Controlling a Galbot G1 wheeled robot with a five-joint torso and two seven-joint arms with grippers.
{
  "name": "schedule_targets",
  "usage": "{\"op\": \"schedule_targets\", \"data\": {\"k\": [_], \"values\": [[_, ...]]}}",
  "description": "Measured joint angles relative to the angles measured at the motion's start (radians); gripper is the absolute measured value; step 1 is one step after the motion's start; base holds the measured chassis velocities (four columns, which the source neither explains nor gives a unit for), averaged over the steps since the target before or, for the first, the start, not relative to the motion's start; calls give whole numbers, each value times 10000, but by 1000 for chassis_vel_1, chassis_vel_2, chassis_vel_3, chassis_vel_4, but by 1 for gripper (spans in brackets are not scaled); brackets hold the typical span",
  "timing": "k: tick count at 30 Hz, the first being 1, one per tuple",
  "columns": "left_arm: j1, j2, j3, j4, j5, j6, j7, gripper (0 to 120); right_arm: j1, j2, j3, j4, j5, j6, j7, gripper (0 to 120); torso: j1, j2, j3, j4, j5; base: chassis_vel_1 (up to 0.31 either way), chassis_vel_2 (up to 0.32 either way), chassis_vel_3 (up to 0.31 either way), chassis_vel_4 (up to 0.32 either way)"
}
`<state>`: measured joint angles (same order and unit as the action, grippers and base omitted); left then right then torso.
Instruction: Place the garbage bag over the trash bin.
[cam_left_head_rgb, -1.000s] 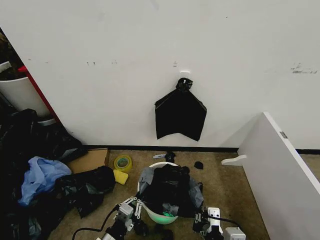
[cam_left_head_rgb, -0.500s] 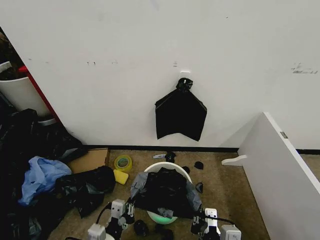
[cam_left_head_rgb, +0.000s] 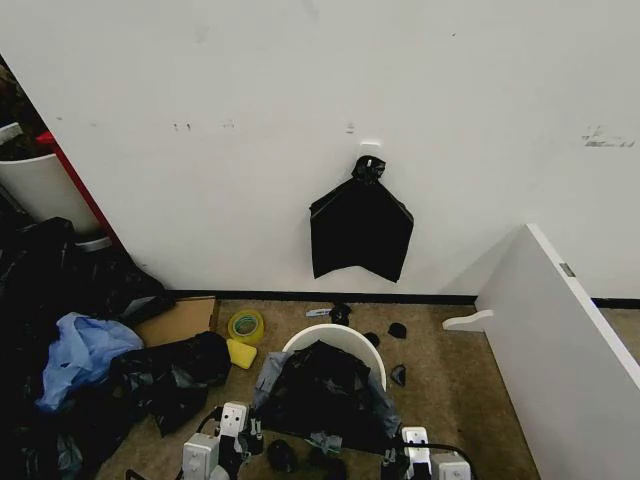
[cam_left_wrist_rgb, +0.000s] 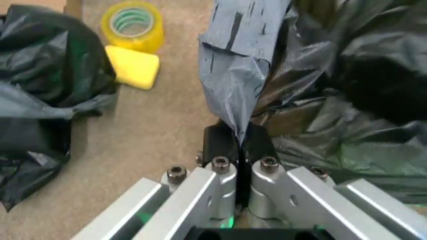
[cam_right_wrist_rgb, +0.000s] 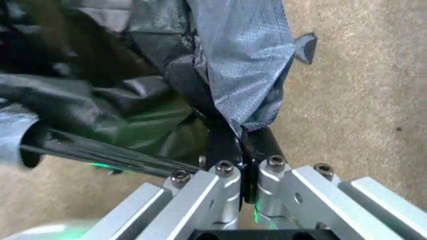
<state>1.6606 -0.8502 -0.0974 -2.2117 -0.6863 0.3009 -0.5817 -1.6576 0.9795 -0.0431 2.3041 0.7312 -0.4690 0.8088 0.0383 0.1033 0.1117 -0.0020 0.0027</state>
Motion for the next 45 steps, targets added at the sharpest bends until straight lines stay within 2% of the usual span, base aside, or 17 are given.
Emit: {"op": "schedule_targets", "data": {"k": [6,15,27,37,39,41,45], "values": [[-335,-413,64,730,47,12,-39,0,445,58,-17,-679,7,167,-1,0,0,-1,0,1,0,0,0,0,0],[-300,-164,71,724,82,296,-43,0,126,-297,-199,-6,-130,-221,4,0,-1,0,0,-1,0,0,0,0,0],[-1111,-565,172,1558,-289,399,-422,0,1222,-332,-145,-1752,-594,-190,-305,0,-1,-1,0,0,1,0,0,0,0],[-1266,-846,167,1644,-439,462,-388,0,1055,-441,-61,-1488,-743,-165,-833,0,-1,0,0,0,0,0,0,0,0],[-1148,-822,156,1522,-468,535,-382,3,858,-539,9,-1254,-712,-160,-898,10,-1,-1,0,0,-1,0,0,0,0],[-1045,-761,144,1372,-491,662,-370,7,751,-595,35,-1059,-657,-208,-900,13,-1,-1,0,0,0,0,0,0,0],[-548,-420,-26,336,-1130,1547,-739,25,242,-811,311,386,192,-1394,-474,30,-1,0,-2,0,0,0,0,0,0]]}}
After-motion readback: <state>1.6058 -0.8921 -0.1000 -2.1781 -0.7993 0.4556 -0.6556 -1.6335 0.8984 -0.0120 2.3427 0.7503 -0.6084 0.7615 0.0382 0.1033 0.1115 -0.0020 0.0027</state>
